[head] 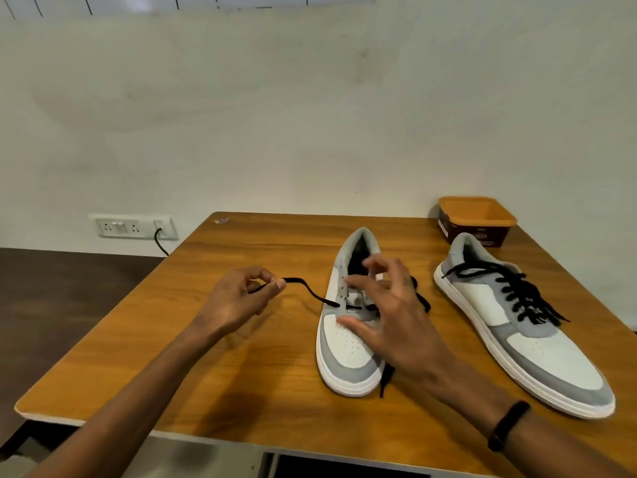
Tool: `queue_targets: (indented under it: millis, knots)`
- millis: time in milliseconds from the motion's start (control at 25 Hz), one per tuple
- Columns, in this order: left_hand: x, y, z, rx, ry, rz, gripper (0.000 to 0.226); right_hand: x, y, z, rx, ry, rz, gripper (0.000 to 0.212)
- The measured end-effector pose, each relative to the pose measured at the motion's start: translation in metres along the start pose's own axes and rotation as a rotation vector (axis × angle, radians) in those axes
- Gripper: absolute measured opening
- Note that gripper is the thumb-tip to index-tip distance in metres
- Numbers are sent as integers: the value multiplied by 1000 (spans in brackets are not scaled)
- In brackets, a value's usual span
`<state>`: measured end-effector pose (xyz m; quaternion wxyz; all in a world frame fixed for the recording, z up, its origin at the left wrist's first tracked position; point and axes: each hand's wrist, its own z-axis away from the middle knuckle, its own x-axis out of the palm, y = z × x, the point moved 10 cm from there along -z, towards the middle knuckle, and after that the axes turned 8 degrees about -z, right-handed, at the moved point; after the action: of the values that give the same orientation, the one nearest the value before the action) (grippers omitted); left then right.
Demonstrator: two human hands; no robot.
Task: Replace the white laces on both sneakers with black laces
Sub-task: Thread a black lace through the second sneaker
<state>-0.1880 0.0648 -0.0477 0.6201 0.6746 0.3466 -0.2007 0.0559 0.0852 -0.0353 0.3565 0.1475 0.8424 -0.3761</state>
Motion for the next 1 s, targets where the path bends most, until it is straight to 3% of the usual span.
queue_targets:
  millis: [80,160,240,360,520,600,720,840,1000]
  knots:
    - [-15,20,1,16,0,51,23,-6,19,15,175,92,-138,70]
    - [-29,43,3,23,-29,179,27,-2,36,28,402,47,-212,65]
    - [-37,64,1,0,-72,367,30,-3,43,31,502,-45,-183,48]
    - [-52,105,-3,-24,-93,687,29,-32,28,22,574,-147,-385,21]
    - [-95,183,-12,31,-104,992,29,-124,-39,-29,525,-112,-834,11]
    - [-133,232,-13,124,-77,1069,39,-173,-84,-62,477,-87,-1035,10]
    - [-189,300,-8,275,21,1004,48,-243,-152,-101,400,-11,-1314,17]
    - [-220,342,-1,319,180,736,23,-294,-208,-124,259,57,-1495,33]
    - [-255,376,12,304,336,523,17,-342,-269,-140,100,76,-1414,40]
